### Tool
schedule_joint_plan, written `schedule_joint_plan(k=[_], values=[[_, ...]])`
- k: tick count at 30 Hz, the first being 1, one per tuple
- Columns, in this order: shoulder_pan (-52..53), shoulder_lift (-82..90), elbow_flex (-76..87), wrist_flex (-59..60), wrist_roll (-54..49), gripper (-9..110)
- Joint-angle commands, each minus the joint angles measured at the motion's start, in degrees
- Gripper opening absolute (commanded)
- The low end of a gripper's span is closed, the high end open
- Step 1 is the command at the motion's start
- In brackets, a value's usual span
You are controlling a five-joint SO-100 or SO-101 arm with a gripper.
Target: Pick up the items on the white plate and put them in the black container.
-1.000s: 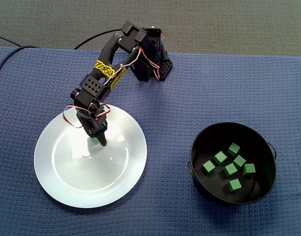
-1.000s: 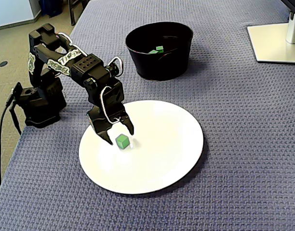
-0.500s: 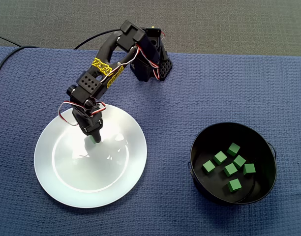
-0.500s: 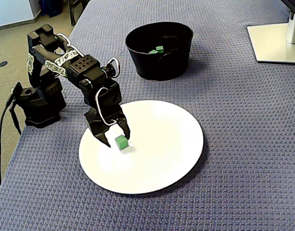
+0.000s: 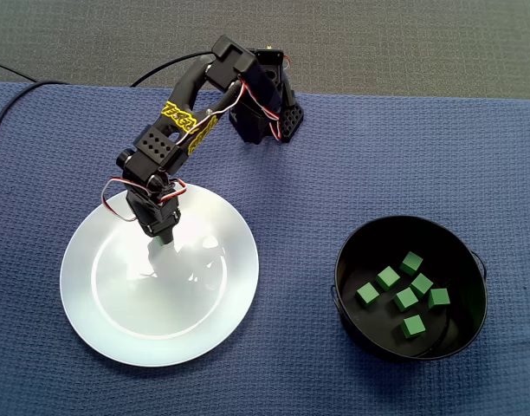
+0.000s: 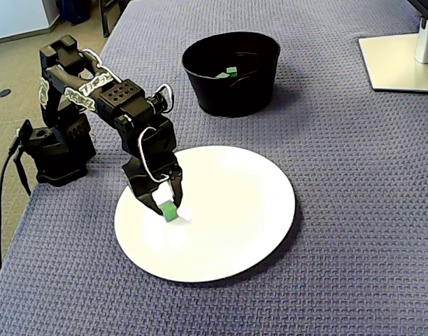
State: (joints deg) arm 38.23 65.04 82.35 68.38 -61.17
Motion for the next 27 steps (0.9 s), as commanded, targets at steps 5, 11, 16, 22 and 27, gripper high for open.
schedule_joint_plan(k=[5,11,16,22,27], values=[[1.8,6.2,-4.6,2.3,6.2,0],[3.4,13.3,-18.8,11.2,12.0,0],[1.3,22.1,-30.4,16.1,17.0,0],[-11.3,35.3,-38.9,10.8,21.0,0],[-32.1,43.6,-33.0,2.3,18.5,0]])
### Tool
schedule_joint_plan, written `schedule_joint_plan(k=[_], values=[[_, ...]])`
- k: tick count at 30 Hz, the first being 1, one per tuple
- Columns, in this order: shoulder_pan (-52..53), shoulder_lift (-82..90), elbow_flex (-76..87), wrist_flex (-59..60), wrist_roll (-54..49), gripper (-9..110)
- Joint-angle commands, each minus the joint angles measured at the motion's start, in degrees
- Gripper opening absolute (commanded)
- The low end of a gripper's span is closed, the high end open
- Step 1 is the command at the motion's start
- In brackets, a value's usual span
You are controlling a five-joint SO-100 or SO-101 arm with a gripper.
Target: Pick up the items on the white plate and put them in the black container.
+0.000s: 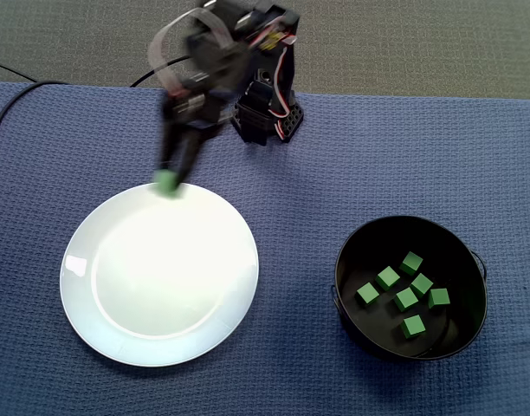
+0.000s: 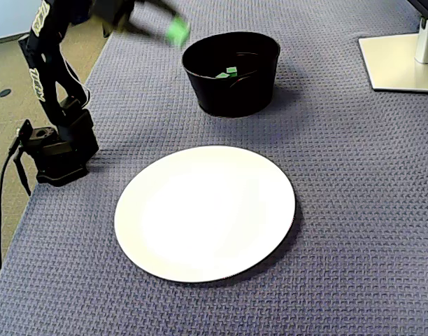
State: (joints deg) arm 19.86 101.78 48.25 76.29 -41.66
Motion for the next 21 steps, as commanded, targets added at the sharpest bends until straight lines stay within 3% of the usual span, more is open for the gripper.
schedule_joint_plan(k=[1,6,10,17,21], values=[[-17.8,7.5,2.6,-7.3,-2.0,0],[-35.4,10.4,16.7,-17.4,-8.8,0],[-43.1,9.7,27.7,-21.8,-11.5,0],[-47.6,6.3,48.8,-38.1,-12.4,0],[-47.5,-2.2,51.0,-41.4,-12.1,0]])
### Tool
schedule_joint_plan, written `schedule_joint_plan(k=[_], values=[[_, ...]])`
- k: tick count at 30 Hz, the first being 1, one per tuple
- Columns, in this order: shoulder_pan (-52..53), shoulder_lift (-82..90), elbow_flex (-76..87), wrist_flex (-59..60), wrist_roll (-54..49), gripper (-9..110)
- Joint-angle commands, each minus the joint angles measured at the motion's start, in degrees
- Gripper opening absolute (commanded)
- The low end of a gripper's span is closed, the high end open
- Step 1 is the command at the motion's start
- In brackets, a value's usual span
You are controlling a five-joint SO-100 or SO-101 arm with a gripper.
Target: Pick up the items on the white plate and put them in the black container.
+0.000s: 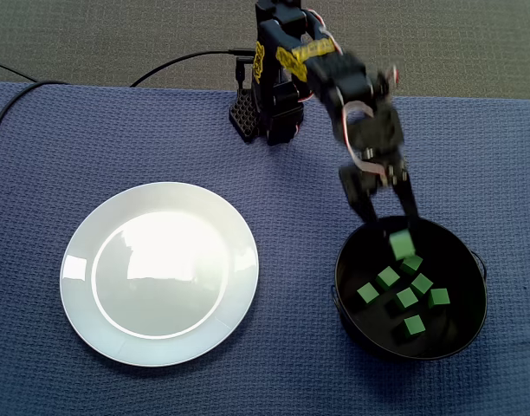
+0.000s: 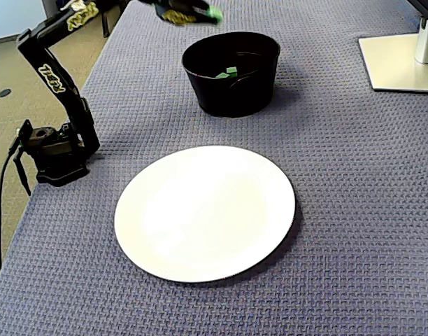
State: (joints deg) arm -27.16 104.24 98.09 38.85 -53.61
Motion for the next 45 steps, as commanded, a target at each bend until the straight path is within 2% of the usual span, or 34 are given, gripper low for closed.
schedule_joint_plan(k=[1,11,16,19,21,28,33,37,45], values=[[-0.3,-7.6,0.0,-4.0,0.8,0],[-1.1,-24.1,-2.8,-6.3,0.3,0],[-1.1,-24.4,-3.1,-7.5,2.9,13],[-0.8,-21.1,-5.7,-3.5,3.3,21],[-0.3,-17.6,-8.5,1.3,1.5,23],[1.6,5.4,-15.8,21.0,-11.9,12],[3.6,24.8,-13.8,33.7,-24.3,7],[9.7,34.3,-12.3,41.2,-31.4,8],[22.2,52.7,10.3,49.8,-38.1,10]])
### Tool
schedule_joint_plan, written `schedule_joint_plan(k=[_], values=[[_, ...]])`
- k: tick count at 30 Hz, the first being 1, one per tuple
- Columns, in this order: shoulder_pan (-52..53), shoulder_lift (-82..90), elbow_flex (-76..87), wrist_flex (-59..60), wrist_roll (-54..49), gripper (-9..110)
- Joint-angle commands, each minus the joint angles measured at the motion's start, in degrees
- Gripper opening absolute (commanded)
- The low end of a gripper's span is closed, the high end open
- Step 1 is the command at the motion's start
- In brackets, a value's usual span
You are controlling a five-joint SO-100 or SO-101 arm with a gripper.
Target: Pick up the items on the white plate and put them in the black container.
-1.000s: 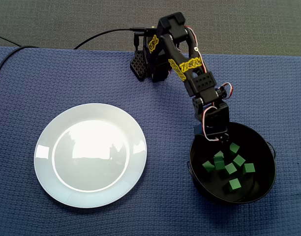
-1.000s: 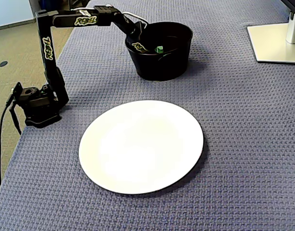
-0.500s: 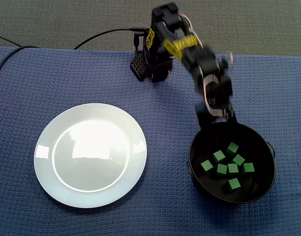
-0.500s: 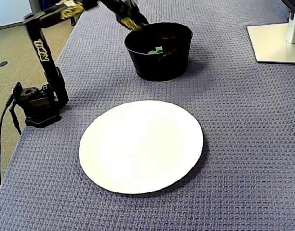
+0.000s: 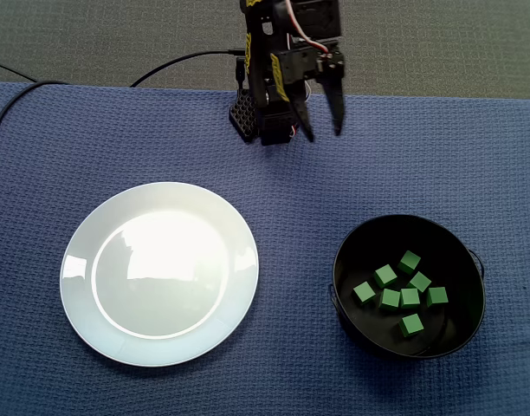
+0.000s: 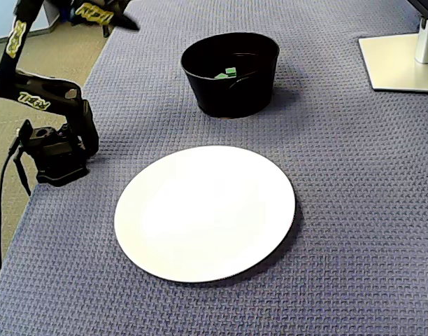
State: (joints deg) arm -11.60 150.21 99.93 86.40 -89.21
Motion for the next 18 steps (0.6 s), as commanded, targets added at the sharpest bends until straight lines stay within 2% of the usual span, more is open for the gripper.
schedule_joint_plan(k=[1,5,9,18], values=[[9.1,8.3,11.2,2.4,-2.5,10],[17.2,14.0,20.0,2.8,-1.1,9],[22.1,20.1,32.7,-3.8,-1.0,9],[20.1,31.7,56.2,-12.7,-0.3,8]])
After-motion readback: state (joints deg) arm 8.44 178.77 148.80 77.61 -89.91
